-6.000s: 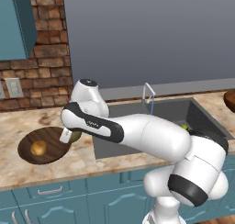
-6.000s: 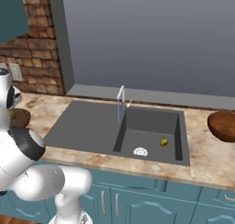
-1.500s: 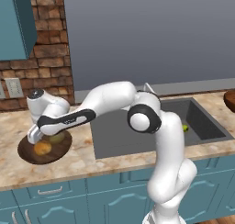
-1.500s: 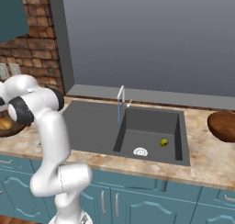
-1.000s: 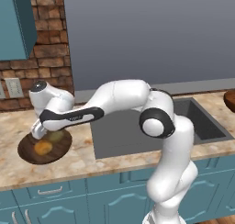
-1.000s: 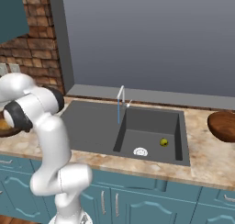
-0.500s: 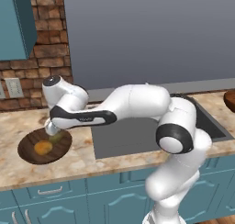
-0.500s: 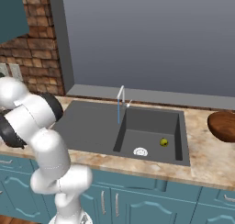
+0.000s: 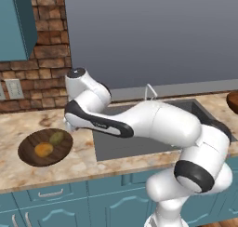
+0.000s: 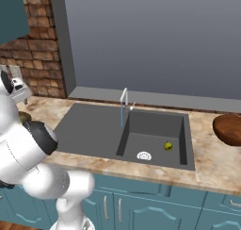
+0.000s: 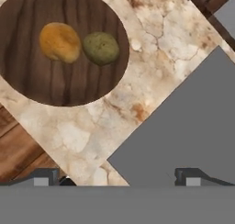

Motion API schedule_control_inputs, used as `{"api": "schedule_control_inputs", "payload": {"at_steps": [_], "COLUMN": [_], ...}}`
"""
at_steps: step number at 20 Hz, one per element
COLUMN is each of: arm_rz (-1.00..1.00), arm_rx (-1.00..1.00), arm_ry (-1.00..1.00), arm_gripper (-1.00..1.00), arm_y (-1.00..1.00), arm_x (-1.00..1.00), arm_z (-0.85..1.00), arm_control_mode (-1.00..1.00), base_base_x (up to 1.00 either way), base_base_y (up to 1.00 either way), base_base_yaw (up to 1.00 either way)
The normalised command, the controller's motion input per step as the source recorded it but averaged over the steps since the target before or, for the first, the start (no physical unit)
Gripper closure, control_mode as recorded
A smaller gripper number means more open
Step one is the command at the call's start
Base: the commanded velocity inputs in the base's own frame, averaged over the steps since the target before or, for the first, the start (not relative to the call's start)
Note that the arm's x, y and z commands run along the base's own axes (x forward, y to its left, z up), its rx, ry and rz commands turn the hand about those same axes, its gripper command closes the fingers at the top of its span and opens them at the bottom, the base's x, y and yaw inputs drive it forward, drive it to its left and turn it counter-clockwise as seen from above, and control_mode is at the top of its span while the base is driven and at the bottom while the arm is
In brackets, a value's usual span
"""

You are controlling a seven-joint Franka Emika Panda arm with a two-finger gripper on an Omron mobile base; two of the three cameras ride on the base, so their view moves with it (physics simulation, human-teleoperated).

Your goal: Pick the potatos from the sink and place them in one bowl. Place the pear in the other bowl. Then turn off the sink faucet.

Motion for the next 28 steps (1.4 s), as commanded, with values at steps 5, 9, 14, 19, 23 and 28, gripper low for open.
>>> {"api": "schedule_control_inputs", "payload": {"at_steps": [5, 9, 14, 19, 23, 28], "arm_rz": [-0.01, -0.01, -0.02, -0.03, -0.06, -0.08], "arm_rx": [0.08, 0.06, 0.06, 0.03, 0.00, 0.00], "arm_ry": [-0.02, -0.04, -0.10, -0.07, 0.00, 0.00], "arm_gripper": [-1.00, -1.00, -1.00, -1.00, -1.00, -1.00], "arm_y": [-0.61, -0.61, -0.54, -0.50, -0.43, -0.36], "arm_x": [-0.32, -0.34, -0.37, -0.27, -0.04, -0.02], "arm_z": [0.20, 0.16, 0.03, 0.16, 0.20, 0.19], "arm_control_mode": [-1.00, -1.00, -1.00, -1.00, -1.00, -1.00], "base_base_x": [0.00, 0.00, 0.00, 0.00, 0.00, 0.00], "base_base_y": [0.00, 0.00, 0.00, 0.00, 0.00, 0.00], "base_base_yaw": [0.00, 0.00, 0.00, 0.00, 0.00, 0.00]}}
